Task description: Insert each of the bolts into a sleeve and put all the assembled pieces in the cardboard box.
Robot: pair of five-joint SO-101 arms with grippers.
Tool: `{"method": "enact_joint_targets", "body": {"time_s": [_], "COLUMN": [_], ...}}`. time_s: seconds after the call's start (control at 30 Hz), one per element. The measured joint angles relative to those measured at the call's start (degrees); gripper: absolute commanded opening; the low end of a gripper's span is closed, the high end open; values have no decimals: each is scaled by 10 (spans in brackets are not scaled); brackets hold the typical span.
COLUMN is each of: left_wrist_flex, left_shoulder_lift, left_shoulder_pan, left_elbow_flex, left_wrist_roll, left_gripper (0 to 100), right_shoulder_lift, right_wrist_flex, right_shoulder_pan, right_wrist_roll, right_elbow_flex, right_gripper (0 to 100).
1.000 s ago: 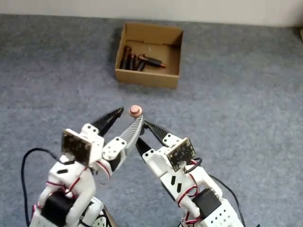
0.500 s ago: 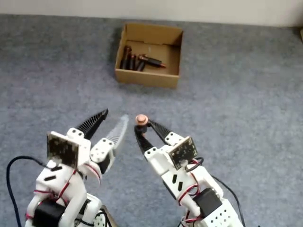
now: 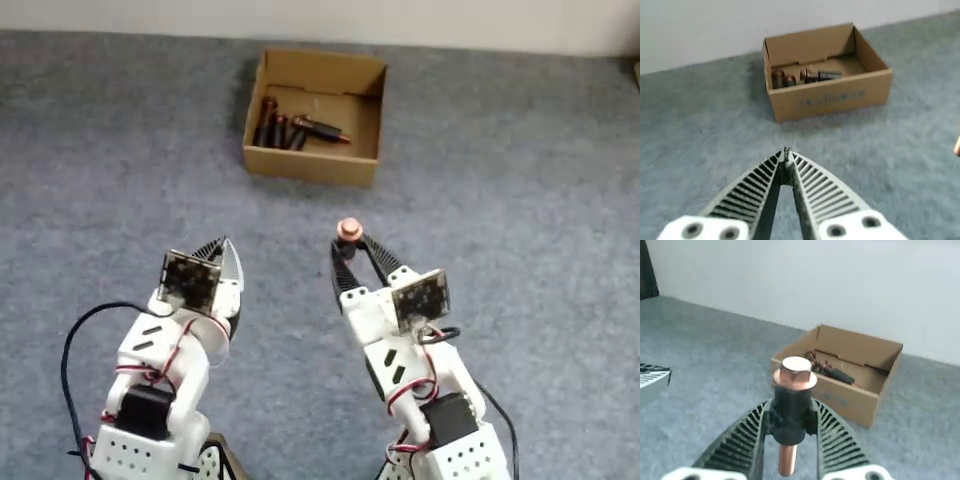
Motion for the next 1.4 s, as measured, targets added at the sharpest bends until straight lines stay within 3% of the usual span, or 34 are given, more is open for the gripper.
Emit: {"method": "enact_joint_targets", "body": {"time_s": [0.3,0.6,0.83,1.1,1.4], "left_wrist_flex": [-2,-4,-4,-4,-4], "left_shoulder_lift": [1,1,1,1,1], "left_shoulder_pan": [0,0,0,0,0], "left_elbow_flex": [39,44,44,44,44], "left_wrist_roll": [-42,-43,-47,-47,-47], "left_gripper": [6,6,6,6,6], "right_shoulder_lift": [328,759,1036,1184,1207], "right_wrist_flex": [-19,-251,-430,-514,-597], "right_shoulder_pan": [3,11,44,47,47], "right_wrist_roll": [-1,-3,-3,-4,-5], "right_elbow_flex": [-256,-508,-616,-625,-630], "right_gripper": [6,5,5,7,5]}}
